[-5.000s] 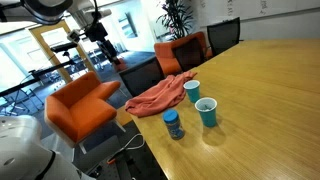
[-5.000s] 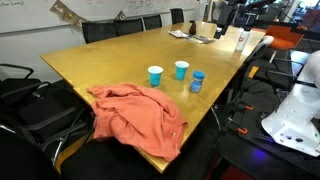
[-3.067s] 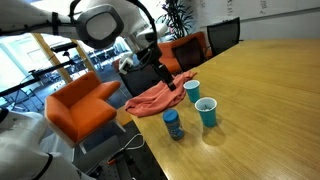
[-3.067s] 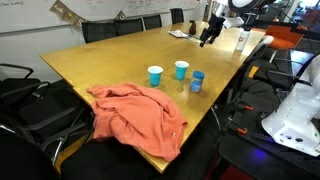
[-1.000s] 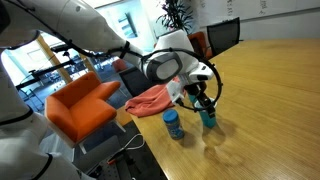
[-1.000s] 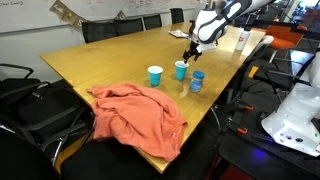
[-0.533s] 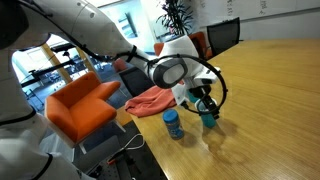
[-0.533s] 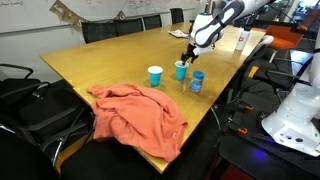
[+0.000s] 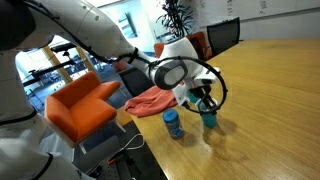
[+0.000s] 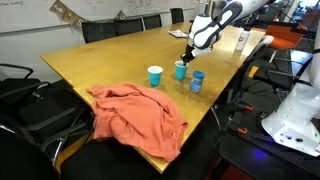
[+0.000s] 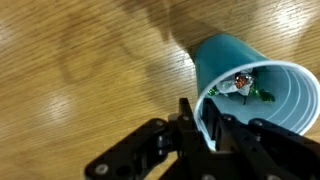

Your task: Pour the things in the blue cup into the other cup

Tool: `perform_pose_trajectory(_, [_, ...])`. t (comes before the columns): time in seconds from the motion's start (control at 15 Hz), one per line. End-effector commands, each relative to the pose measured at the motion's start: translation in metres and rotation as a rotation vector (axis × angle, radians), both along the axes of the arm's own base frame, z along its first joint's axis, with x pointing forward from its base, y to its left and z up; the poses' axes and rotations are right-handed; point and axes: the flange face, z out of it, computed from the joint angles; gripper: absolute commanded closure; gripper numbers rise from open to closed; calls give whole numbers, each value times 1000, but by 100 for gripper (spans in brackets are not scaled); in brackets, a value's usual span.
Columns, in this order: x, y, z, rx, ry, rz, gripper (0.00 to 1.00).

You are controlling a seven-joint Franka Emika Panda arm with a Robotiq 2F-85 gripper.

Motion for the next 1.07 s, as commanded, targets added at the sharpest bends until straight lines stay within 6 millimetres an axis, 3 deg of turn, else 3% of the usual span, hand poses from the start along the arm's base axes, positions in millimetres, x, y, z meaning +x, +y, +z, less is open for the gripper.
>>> perform_pose_trajectory(0.0, [7, 4, 1, -3, -27, -12, 100])
perform_pose_trajectory(0.2, [11, 10, 13, -3, -41, -8, 99])
perform_pose_trajectory(0.6, [25, 27, 70, -33, -98, 54, 99])
perform_pose_trajectory(1.0, [44, 79, 122, -114, -178, 218, 99])
